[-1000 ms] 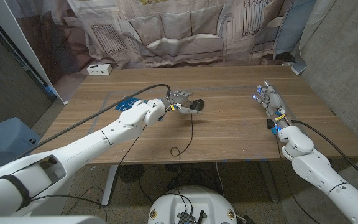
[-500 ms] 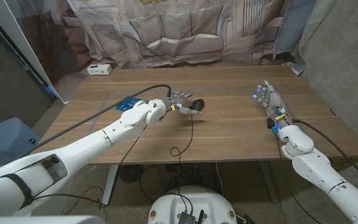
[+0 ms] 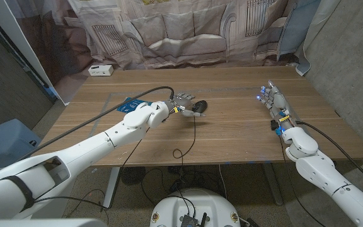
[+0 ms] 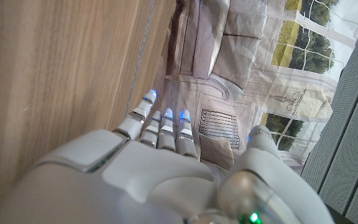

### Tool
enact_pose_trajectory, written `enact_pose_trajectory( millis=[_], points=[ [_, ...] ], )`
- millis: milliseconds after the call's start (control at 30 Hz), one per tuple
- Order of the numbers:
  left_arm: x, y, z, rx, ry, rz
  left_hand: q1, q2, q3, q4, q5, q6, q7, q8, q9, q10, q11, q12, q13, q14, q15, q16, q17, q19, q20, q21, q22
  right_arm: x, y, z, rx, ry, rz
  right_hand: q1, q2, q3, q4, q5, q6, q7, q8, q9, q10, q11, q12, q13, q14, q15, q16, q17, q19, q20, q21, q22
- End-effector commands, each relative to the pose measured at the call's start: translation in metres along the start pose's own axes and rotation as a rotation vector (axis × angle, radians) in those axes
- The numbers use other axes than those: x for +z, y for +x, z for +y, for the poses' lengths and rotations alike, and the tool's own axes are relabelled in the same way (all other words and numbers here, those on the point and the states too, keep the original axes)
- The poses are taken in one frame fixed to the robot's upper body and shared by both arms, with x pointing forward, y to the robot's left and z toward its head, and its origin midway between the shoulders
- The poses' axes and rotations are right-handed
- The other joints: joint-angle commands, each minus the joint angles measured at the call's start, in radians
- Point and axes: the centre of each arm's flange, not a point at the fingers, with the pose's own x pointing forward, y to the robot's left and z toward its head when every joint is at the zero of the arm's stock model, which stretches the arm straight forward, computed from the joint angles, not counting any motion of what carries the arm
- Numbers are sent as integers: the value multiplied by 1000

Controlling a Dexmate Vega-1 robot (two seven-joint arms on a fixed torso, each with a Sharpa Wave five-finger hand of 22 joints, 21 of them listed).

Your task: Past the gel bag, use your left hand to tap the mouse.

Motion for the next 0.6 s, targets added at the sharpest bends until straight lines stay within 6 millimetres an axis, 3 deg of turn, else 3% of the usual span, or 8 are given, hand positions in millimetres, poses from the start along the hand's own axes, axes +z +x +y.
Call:
enact_pose_trajectory(
  millis=[33, 600],
  points=[
    [3, -1, -8, -17, -13, 5, 11, 8, -4, 1, 4, 17, -1, 12, 0, -137, 2, 8, 2, -155, 0, 11, 3, -117, 5, 10, 1, -2, -2, -1, 5, 7, 4, -4, 4, -2, -3, -3, 11, 1, 1, 6, 10, 1, 1, 2, 5, 4, -4, 1, 2, 4, -5, 3],
    [4, -4, -15, -38, -18, 12, 19, 13, -6, -2, 7, 34, 2, 17, 0, -120, -2, 15, 2, -147, 6, 12, 2, -114, 8, 11, 1, -2, -4, 0, 4, 10, 5, -5, 5, -2, -3, -3, 13, 2, 1, 6, 11, 2, 0, 2, 7, 6, -4, 1, 3, 4, -8, 3]
  ],
)
